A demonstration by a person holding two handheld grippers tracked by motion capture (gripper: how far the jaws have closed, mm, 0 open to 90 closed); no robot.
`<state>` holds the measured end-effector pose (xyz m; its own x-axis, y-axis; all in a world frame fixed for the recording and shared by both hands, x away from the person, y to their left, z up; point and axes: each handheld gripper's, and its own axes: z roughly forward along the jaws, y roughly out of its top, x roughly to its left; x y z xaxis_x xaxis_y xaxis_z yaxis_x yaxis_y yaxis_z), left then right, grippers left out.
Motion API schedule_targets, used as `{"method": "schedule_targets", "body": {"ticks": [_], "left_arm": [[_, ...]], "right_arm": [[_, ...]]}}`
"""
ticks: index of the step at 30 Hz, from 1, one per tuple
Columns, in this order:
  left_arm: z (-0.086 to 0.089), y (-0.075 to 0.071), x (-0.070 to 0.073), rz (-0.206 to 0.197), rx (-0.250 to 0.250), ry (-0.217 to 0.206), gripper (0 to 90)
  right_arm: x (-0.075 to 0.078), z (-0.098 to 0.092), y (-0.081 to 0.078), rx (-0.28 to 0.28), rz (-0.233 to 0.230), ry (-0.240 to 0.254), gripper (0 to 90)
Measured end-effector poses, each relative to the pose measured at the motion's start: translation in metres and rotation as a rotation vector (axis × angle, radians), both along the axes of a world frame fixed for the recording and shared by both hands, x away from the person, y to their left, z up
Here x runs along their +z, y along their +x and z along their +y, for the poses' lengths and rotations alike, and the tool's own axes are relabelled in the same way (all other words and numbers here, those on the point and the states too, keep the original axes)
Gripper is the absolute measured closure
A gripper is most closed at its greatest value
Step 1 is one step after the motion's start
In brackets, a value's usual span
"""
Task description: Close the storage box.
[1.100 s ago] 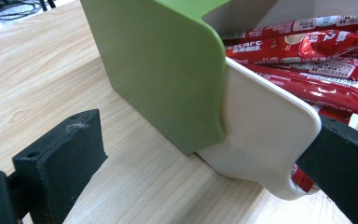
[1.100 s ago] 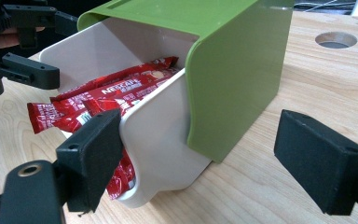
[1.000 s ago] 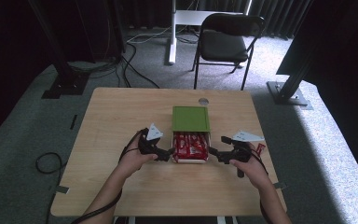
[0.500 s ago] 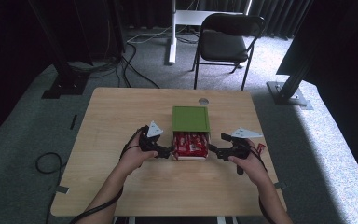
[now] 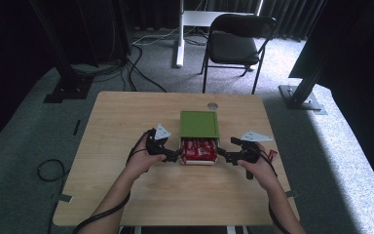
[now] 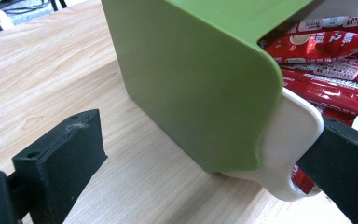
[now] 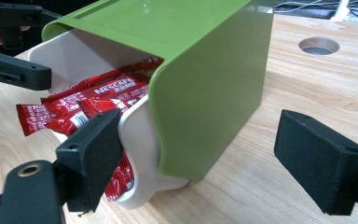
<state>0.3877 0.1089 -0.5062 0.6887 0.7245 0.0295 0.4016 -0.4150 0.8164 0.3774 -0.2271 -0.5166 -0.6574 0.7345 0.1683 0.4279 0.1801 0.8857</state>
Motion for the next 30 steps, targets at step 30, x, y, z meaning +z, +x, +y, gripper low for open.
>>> {"method": "schedule_targets", "body": {"ticks": [30], "left_arm": [[-0.002,0.018,0.000,-0.017,0.022,0.009,2.5]], "right_arm": [[0.000,0.006,0.015,-0.066,-0.017,-0.014,14.6]]}}
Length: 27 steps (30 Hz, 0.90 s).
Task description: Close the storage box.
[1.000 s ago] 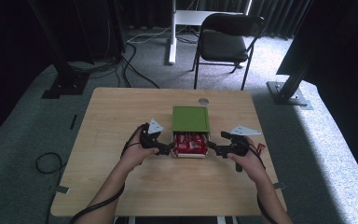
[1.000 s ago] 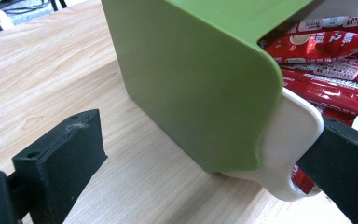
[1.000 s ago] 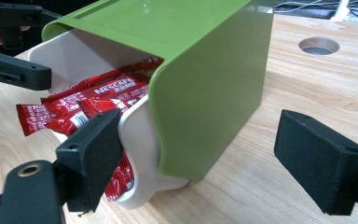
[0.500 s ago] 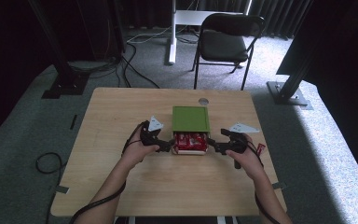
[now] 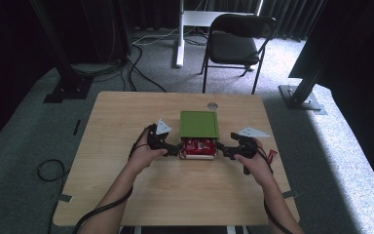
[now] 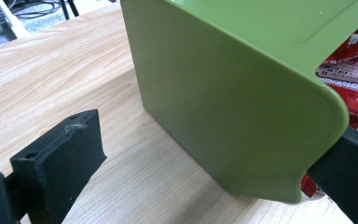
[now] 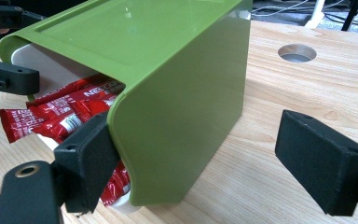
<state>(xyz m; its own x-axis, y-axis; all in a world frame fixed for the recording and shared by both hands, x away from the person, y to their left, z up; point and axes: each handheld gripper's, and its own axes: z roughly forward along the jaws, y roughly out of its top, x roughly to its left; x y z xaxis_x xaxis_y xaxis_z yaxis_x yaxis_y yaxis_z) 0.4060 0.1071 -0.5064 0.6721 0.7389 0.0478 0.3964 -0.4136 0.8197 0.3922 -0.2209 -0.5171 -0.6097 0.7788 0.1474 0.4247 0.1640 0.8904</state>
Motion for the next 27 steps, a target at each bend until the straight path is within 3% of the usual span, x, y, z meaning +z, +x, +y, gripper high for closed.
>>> {"method": "schedule_targets", "body": {"ticks": [7,12,19,27], "left_arm": [[-0.001,0.000,0.000,0.001,0.002,-0.001,2.6],[-0.003,-0.003,0.002,0.013,-0.011,-0.012,2.6],[-0.002,-0.013,0.008,0.005,-0.021,-0.050,2.7],[0.005,-0.026,0.008,-0.002,-0.011,-0.059,2.7]], "right_arm": [[-0.001,0.002,-0.002,-0.021,-0.013,0.005,16.3],[0.001,0.006,-0.004,0.006,-0.014,0.032,16.9],[0.005,0.008,-0.009,0.007,-0.020,0.050,16.8],[0.005,0.008,-0.014,-0.007,-0.012,0.047,16.7]]}}
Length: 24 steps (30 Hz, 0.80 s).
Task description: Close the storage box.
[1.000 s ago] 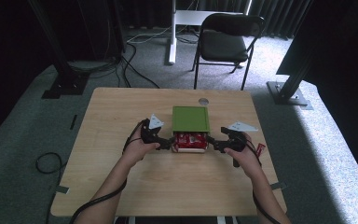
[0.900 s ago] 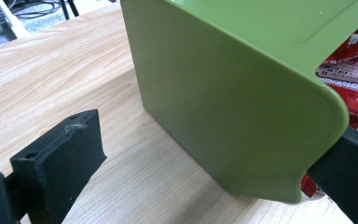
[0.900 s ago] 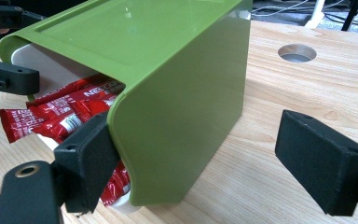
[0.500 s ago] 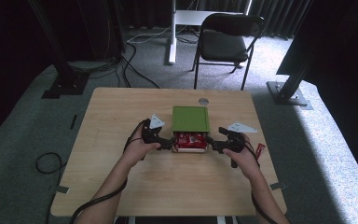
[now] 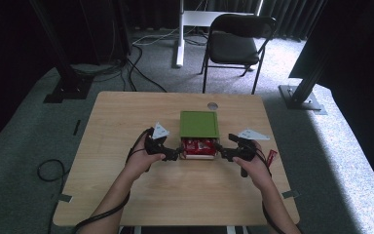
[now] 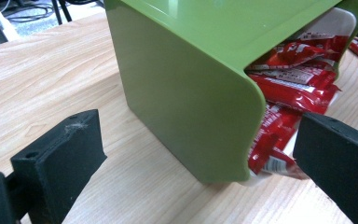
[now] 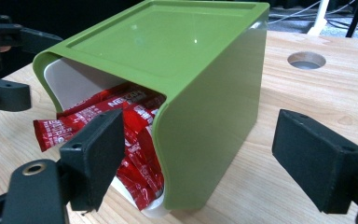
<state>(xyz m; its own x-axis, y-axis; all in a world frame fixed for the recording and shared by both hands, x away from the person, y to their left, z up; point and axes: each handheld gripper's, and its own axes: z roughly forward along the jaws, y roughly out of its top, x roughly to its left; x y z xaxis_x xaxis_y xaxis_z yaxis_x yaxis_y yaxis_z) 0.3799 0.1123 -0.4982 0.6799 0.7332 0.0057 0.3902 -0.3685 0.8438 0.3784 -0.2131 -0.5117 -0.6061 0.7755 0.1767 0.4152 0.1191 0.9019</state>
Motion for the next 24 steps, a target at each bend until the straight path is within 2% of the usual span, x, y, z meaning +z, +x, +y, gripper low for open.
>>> {"method": "schedule_targets", "body": {"ticks": [5,13,24], "left_arm": [[0.005,-0.005,0.001,-0.010,0.013,-0.007,2.7],[0.017,-0.010,-0.002,-0.005,0.039,-0.007,2.7],[0.026,-0.019,-0.005,0.000,0.056,0.010,2.6]], "right_arm": [[-0.001,0.000,-0.002,-0.009,0.005,-0.008,14.5],[-0.003,0.001,-0.007,0.003,0.012,-0.016,14.2],[-0.011,-0.009,-0.018,-0.015,0.022,-0.020,13.9]]}}
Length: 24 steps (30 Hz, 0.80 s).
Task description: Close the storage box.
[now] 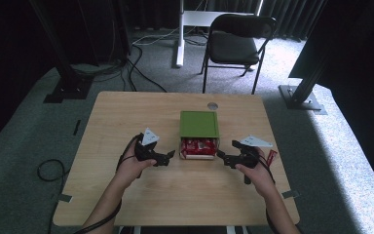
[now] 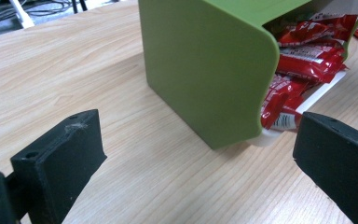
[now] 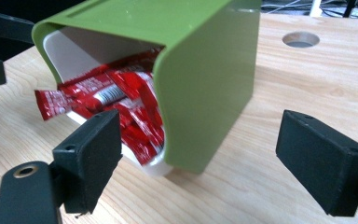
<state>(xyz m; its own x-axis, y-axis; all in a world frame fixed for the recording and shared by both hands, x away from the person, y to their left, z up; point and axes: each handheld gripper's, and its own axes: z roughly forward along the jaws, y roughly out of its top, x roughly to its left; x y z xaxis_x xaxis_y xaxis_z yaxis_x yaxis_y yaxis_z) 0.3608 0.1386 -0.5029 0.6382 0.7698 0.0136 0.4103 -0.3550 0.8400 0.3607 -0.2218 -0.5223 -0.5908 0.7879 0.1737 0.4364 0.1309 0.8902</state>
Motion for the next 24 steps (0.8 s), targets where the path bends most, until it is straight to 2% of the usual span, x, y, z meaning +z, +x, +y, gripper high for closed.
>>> {"method": "schedule_targets", "body": {"ticks": [9,10,24], "left_arm": [[0.010,-0.009,-0.008,0.011,0.027,0.010,2.7],[0.012,-0.011,-0.009,0.014,0.035,0.002,2.7],[0.042,-0.026,-0.029,0.042,0.123,0.033,2.7]], "right_arm": [[-0.009,-0.007,-0.007,-0.011,0.020,-0.012,13.9],[-0.012,-0.008,-0.009,-0.013,0.020,-0.021,13.9],[-0.030,-0.028,-0.028,-0.048,0.050,-0.062,14.0]]}}
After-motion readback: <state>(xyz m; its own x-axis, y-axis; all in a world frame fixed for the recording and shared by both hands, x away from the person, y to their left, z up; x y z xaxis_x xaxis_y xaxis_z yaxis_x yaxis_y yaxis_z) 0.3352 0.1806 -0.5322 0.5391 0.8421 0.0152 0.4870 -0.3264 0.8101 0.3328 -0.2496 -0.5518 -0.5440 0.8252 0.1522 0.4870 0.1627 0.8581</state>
